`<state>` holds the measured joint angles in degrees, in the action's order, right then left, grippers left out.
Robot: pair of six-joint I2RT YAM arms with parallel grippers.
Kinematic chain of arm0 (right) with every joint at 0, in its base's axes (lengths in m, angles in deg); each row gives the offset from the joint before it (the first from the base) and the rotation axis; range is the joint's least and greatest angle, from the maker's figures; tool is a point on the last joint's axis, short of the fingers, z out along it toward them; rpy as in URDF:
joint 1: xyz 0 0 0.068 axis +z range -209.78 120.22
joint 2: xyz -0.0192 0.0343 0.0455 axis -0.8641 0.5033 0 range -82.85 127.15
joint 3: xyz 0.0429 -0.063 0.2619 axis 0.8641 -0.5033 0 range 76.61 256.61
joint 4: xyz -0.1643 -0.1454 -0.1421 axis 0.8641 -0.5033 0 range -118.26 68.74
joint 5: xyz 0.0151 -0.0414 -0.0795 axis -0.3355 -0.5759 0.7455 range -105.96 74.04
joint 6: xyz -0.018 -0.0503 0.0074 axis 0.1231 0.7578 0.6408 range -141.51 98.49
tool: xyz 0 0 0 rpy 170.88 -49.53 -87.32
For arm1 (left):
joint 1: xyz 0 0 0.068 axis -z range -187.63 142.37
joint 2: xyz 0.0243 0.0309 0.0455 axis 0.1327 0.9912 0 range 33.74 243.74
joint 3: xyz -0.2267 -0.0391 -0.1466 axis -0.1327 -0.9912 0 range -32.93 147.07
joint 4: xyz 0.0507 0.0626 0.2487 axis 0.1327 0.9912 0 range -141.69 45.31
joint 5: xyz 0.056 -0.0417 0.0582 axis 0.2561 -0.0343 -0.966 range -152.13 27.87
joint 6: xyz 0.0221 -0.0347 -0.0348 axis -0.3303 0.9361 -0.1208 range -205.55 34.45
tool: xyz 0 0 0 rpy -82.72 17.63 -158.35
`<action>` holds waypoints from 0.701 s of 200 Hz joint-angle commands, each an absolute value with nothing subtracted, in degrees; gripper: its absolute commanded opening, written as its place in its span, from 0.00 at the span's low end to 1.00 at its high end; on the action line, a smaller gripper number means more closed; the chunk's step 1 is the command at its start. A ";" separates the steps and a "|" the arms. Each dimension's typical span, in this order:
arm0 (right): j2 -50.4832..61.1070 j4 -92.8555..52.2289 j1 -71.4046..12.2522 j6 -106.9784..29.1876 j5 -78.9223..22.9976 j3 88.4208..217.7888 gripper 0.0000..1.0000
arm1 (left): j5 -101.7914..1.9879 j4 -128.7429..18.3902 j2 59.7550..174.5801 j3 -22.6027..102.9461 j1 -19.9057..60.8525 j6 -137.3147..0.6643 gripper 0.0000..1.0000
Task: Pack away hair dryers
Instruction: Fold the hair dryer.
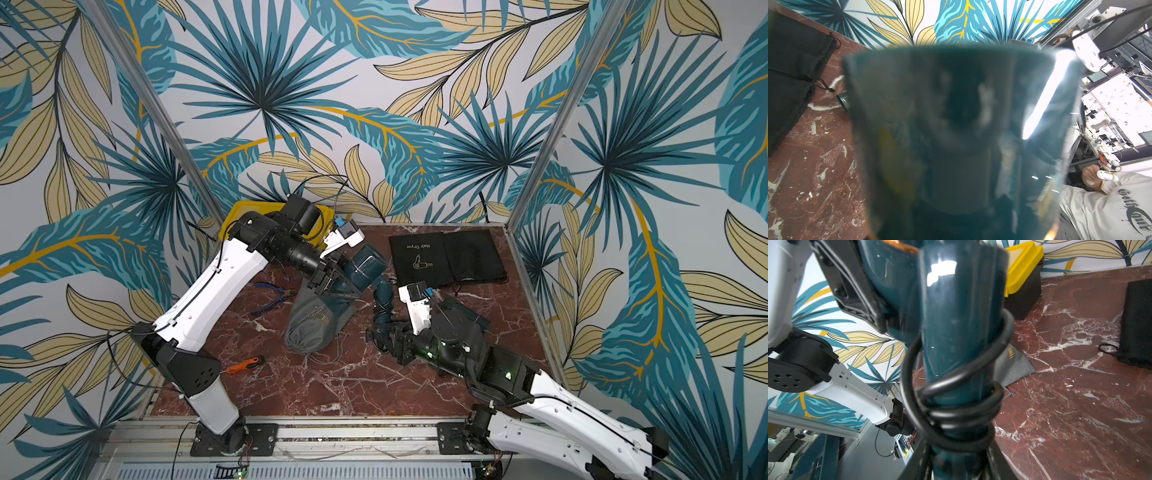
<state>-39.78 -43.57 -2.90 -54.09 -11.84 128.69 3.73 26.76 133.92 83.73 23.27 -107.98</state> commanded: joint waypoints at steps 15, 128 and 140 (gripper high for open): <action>-37.65 -21.30 -2.77 -57.14 -16.57 125.23 0.00 | 7.09 26.42 132.27 87.05 23.57 -107.83 0.00; -26.21 13.22 -2.72 -63.02 -20.39 126.36 0.00 | 2.65 12.05 130.05 72.89 24.66 -96.02 0.00; -25.80 15.45 -2.74 -63.96 -21.12 126.53 0.00 | 2.86 10.69 130.33 71.94 24.76 -94.60 0.00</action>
<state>-26.23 -11.96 -4.05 -65.24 -13.77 124.82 0.37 14.19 127.67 76.45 21.08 -99.98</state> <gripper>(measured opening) 0.337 0.682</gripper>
